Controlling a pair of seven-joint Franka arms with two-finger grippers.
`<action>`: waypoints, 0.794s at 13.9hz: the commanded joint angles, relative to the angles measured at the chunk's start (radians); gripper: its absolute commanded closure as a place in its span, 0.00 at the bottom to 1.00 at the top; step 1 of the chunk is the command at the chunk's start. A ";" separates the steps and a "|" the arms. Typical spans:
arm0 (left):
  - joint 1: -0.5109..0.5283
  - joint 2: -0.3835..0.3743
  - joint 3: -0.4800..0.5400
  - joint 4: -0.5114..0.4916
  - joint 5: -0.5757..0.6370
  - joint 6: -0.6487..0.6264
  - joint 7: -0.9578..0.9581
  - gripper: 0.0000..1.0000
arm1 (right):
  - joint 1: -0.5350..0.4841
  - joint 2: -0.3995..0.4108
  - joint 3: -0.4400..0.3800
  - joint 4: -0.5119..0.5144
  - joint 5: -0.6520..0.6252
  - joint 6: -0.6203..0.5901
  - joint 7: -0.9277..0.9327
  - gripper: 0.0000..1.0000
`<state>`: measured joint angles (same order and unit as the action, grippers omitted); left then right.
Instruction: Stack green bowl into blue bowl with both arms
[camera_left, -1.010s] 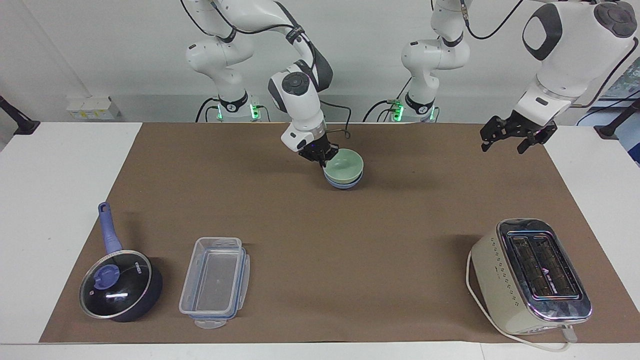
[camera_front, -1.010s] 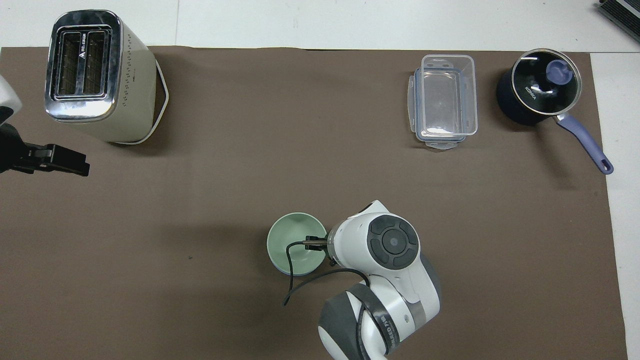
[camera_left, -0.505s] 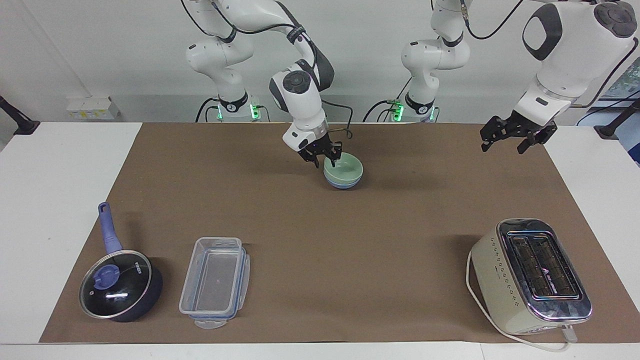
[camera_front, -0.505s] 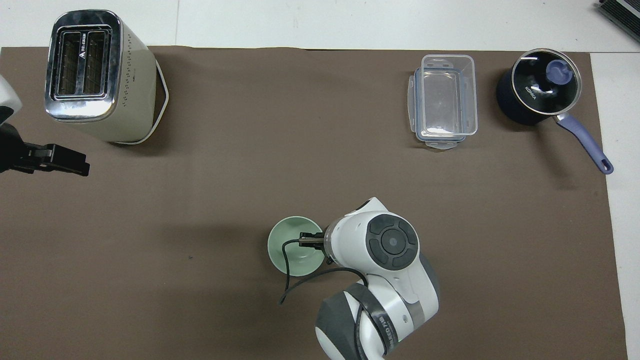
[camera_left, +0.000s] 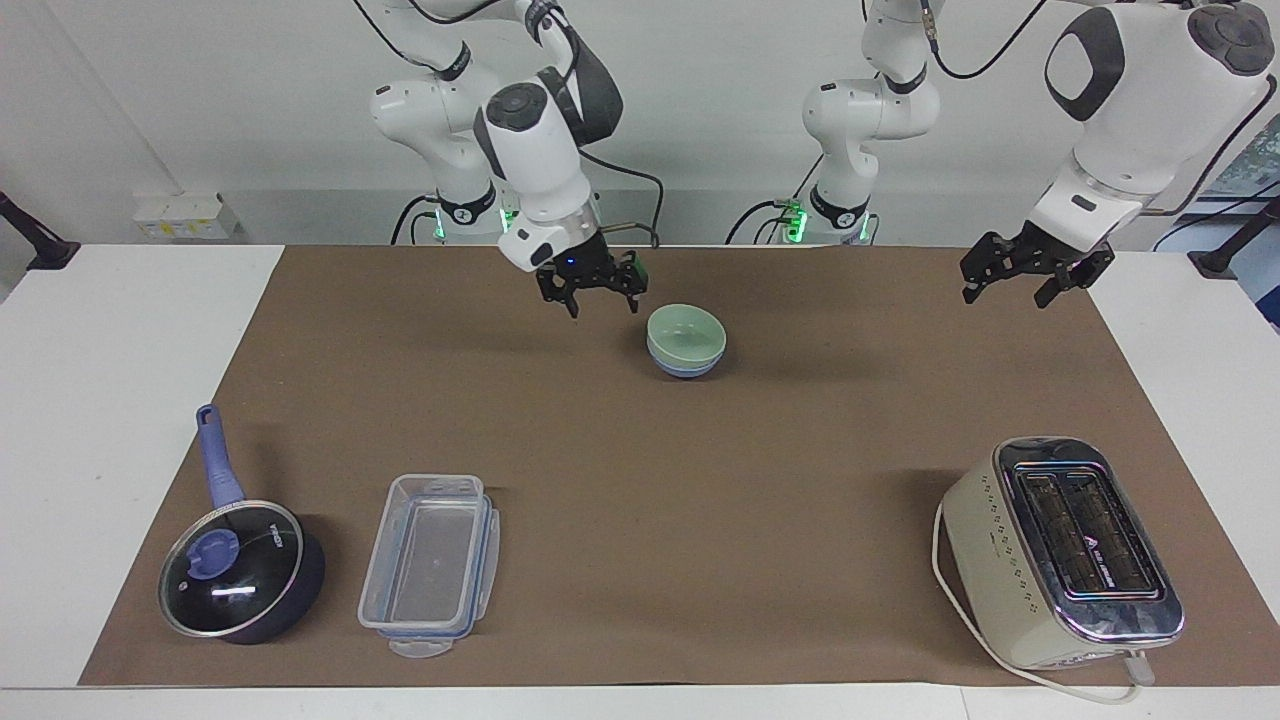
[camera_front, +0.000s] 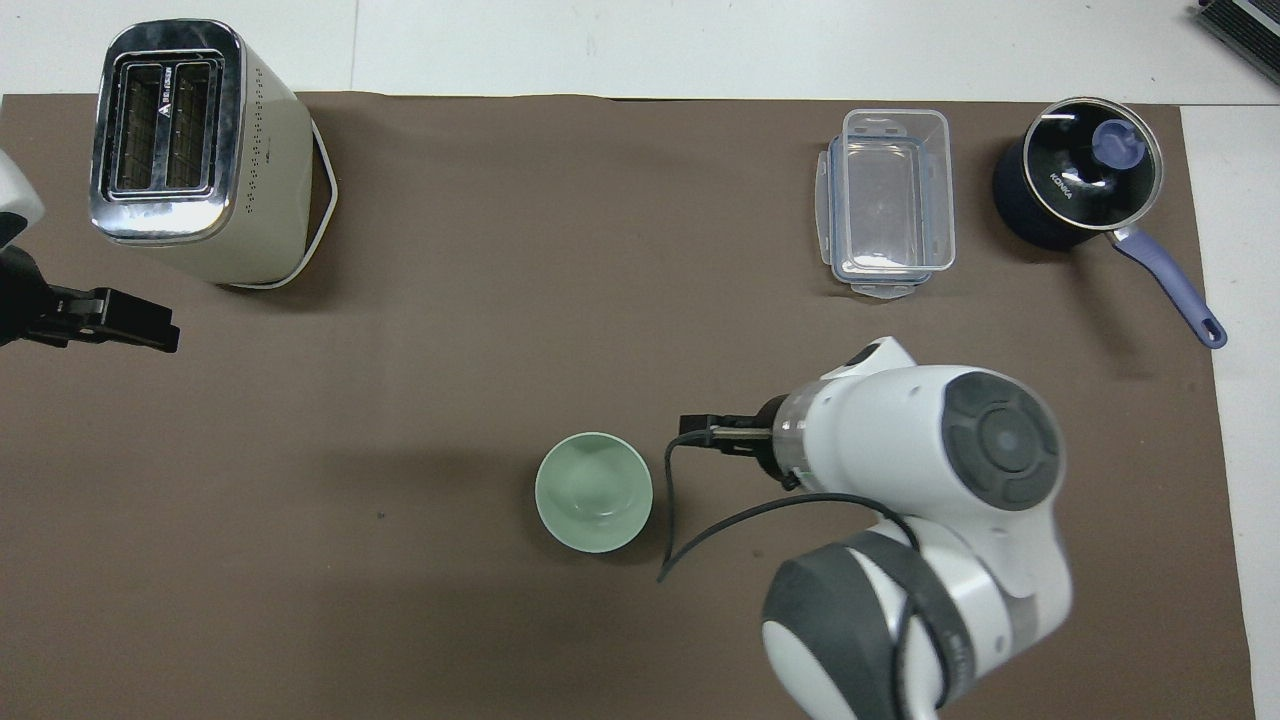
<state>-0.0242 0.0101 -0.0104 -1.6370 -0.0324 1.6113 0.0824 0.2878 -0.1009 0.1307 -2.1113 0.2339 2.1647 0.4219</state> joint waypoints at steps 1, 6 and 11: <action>0.009 -0.001 -0.008 0.006 0.019 -0.013 -0.003 0.00 | -0.116 -0.023 0.009 0.063 -0.065 -0.086 -0.083 0.00; 0.009 -0.001 -0.008 0.006 0.019 -0.013 -0.003 0.00 | -0.260 -0.003 0.009 0.321 -0.192 -0.334 -0.132 0.00; 0.009 -0.001 -0.008 0.006 0.019 -0.013 -0.003 0.00 | -0.331 0.055 0.009 0.549 -0.225 -0.552 -0.173 0.00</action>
<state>-0.0242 0.0101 -0.0104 -1.6370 -0.0324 1.6113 0.0824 -0.0191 -0.1196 0.1248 -1.6752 0.0404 1.6793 0.2667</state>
